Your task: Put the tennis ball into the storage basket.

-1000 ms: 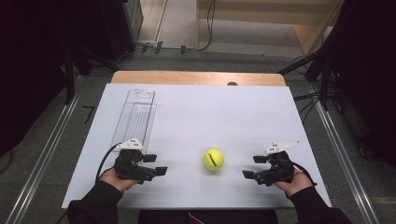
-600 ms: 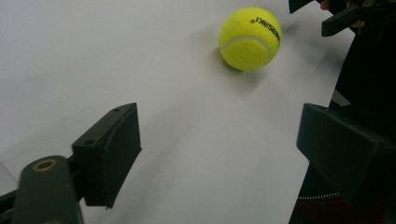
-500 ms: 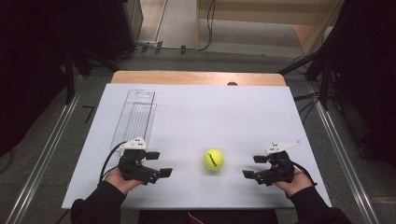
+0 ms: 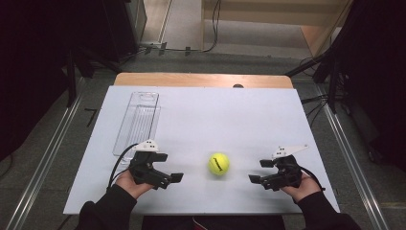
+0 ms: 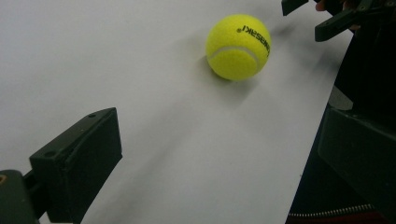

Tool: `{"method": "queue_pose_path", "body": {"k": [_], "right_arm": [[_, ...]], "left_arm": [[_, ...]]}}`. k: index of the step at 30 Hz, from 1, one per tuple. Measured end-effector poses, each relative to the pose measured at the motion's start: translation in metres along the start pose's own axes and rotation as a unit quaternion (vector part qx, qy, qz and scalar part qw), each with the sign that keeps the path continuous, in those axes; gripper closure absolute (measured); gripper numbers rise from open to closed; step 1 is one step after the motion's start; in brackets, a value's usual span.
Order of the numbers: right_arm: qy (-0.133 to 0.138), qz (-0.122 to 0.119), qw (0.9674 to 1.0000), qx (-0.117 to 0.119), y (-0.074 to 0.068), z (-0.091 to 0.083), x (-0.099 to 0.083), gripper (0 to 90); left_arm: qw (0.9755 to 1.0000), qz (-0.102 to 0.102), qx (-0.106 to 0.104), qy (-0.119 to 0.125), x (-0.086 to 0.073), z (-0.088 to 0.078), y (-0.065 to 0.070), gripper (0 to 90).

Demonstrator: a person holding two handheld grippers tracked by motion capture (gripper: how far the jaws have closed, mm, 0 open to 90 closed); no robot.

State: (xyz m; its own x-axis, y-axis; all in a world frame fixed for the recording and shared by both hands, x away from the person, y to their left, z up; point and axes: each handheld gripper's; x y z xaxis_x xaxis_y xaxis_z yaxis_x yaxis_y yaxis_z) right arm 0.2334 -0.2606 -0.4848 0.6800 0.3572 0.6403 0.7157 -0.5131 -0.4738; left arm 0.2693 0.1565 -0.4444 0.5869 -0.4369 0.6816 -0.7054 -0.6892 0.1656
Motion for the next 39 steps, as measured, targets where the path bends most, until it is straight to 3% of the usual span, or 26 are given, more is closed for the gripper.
{"method": "queue_pose_path", "body": {"k": [4, 12, 24, 39], "right_arm": [[0.001, 0.000, 1.0000, -0.001, 0.000, 0.000, 0.000, 16.9], [0.000, 0.000, 1.0000, -0.002, 0.000, -0.001, 0.000, 16.9], [-0.003, 0.000, 1.0000, -0.005, 0.000, 0.000, 0.000, 16.9], [0.012, 0.001, 0.9999, -0.011, 0.000, 0.001, 0.002, 16.9]], "left_arm": [[1.0000, 0.007, 0.001, 0.001, 0.004, 0.003, 0.004, 0.0], [0.9999, -0.008, 0.011, 0.007, 0.011, 0.008, 0.006, 0.0], [0.9996, -0.015, 0.023, 0.009, 0.021, 0.013, 0.006, 0.0], [0.9996, -0.006, 0.023, 0.013, 0.035, 0.019, 0.011, 0.0]]}}
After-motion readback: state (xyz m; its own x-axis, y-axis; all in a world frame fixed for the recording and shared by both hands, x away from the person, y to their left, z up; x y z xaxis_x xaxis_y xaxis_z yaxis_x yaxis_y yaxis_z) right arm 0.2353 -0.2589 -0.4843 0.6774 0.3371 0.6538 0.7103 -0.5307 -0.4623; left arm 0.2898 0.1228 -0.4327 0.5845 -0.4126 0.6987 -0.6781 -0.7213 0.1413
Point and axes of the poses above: each handheld gripper's, and its own axes: z roughly forward along the jaws, x roughly out of its top, y roughly to its right, and after that the axes turned 15 degrees about x, right-handed
